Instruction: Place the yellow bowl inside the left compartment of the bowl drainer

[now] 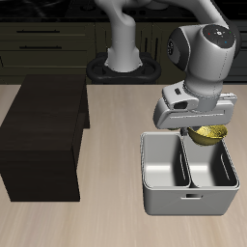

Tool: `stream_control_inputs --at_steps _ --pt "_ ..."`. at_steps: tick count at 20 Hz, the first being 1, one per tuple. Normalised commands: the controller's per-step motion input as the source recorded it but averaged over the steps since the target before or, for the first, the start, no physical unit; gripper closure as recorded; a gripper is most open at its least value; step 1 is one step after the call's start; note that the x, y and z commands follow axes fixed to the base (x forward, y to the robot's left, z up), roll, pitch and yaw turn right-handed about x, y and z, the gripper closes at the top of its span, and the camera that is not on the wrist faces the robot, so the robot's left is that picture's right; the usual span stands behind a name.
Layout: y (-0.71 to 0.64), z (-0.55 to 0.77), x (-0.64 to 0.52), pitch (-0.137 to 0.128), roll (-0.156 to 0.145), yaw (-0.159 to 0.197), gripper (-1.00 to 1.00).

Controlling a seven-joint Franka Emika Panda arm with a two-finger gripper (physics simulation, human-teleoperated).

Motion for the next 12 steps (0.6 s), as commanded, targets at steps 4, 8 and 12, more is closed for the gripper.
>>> stream_control_inputs --at_steps 4,8,12 --pt "-0.06 -0.1 -0.06 0.015 0.025 0.011 -1.0" --pt "-0.01 -0.04 -0.12 -0.01 0.037 0.004 -1.0" --pt "0.02 -0.01 -0.07 -0.008 0.027 0.022 -1.0"
